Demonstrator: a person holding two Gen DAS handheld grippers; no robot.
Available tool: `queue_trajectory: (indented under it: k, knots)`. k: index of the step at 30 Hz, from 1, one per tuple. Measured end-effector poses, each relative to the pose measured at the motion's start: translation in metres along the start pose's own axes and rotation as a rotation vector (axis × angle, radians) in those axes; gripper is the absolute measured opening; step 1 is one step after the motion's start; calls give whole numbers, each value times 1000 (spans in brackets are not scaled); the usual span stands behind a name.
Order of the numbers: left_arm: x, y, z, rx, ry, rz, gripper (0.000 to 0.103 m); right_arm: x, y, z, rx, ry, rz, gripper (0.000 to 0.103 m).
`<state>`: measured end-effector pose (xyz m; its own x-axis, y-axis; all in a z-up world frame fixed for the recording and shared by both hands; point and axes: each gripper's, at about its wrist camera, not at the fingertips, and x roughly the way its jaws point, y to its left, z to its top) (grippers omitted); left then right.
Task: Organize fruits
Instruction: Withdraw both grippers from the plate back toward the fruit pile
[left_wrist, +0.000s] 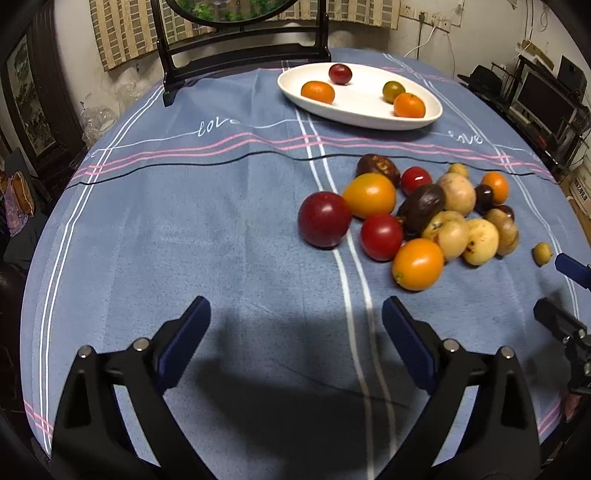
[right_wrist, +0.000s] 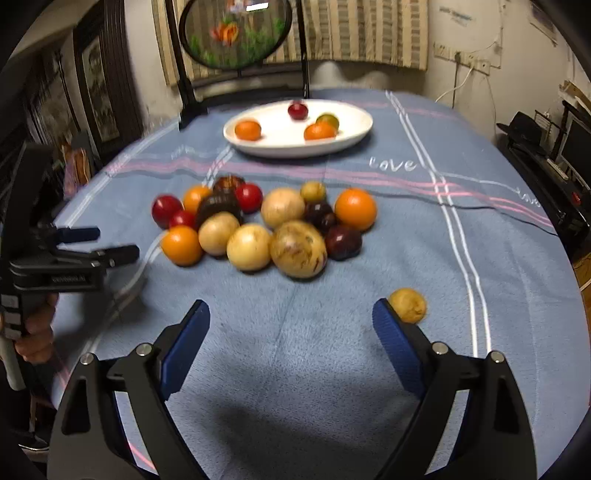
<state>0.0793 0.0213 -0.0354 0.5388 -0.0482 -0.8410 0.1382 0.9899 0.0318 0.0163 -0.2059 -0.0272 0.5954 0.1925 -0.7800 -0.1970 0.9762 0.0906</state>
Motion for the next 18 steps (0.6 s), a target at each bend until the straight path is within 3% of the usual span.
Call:
queue_trajectory:
  k: [7,18]
  knots:
    - [12,8,5,-17,18,-7,96,21,1,10,-5,49,1,89]
    - [30,21,12,-30,46,3,96,49,6,24,-16,106,5,73]
